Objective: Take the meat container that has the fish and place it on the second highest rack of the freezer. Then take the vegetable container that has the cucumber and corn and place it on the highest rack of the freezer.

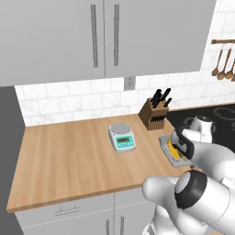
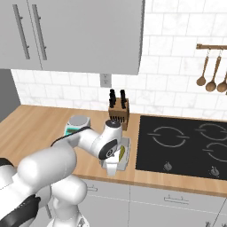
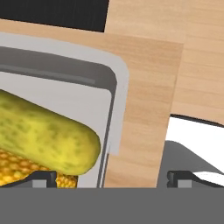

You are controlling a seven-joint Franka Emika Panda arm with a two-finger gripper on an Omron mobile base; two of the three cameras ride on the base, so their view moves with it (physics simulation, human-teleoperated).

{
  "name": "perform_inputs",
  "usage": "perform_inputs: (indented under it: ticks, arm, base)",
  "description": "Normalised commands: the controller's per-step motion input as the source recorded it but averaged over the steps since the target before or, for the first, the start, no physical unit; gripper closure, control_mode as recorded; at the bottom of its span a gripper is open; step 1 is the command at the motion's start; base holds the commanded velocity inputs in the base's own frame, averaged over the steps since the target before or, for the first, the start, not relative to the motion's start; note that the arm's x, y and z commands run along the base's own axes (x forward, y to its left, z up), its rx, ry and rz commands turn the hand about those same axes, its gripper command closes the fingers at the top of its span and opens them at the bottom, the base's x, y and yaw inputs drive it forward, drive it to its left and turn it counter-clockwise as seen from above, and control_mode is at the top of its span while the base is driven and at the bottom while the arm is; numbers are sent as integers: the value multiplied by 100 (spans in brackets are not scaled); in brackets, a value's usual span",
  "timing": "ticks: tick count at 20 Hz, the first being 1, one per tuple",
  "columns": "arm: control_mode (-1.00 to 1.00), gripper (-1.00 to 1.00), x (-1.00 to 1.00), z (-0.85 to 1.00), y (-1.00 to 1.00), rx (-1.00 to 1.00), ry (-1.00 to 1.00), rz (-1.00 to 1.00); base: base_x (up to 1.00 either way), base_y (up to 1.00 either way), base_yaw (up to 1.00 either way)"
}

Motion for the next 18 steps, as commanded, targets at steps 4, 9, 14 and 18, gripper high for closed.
perform_inputs:
  ticks: [4,9,14,18]
  arm:
    - [-100,-100,0,-5,0,0,0,0]
    - [-100,-100,0,-7,0,0,0,0]
    - [-100,-100,3,-14,0,0,0,0]
    - [-100,-100,11,-11,0,0,0,0]
  base:
    - [0,0,0]
    - [0,0,0]
    - [0,0,0]
    - [0,0,0]
